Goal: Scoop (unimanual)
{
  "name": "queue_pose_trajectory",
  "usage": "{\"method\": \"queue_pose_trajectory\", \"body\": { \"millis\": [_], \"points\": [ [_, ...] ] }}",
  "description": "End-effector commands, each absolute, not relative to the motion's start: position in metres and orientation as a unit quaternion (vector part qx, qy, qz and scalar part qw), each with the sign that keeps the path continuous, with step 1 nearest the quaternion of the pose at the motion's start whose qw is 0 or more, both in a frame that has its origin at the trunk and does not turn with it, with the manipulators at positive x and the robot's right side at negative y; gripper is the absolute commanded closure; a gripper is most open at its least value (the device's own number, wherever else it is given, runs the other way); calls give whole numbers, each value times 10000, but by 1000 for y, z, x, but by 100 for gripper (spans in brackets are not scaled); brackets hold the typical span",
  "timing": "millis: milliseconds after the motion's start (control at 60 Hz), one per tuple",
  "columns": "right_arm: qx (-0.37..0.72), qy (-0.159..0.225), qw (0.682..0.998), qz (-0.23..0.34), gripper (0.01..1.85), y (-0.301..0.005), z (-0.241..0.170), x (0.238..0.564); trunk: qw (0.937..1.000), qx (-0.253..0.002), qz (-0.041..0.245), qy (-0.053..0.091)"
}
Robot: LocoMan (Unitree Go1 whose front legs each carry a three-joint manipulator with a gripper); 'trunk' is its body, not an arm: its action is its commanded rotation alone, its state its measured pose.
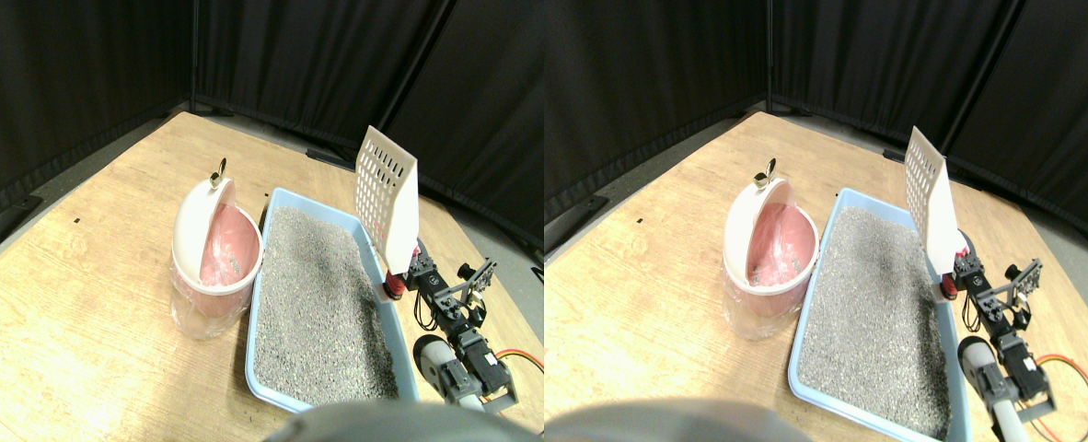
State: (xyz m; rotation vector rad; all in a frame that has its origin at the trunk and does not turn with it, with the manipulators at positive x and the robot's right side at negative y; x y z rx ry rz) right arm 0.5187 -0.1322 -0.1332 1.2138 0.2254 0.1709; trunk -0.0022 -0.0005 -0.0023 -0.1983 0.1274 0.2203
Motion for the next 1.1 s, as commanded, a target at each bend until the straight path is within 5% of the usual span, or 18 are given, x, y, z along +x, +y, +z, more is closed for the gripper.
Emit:
{"method": "queue_pose_trajectory", "body": {
  "millis": [17,417,517,767,1100],
  "points": [
    [5648,814,8141,1080,181,-127,-123,520,9853,-1020,1184,691],
    [5681,629,8125,1145,181,-129,-121,521,9855,-1008,1177,687],
    [4818,176,8663,1308,181,-133,-116,521,9855,-1010,1178,692],
    [3379,-278,9340,1127,181,-139,-103,519,9849,-1029,1214,684],
    [2145,-269,9707,1048,180,-139,-95,517,9821,-1098,1383,648]
  ]
}}
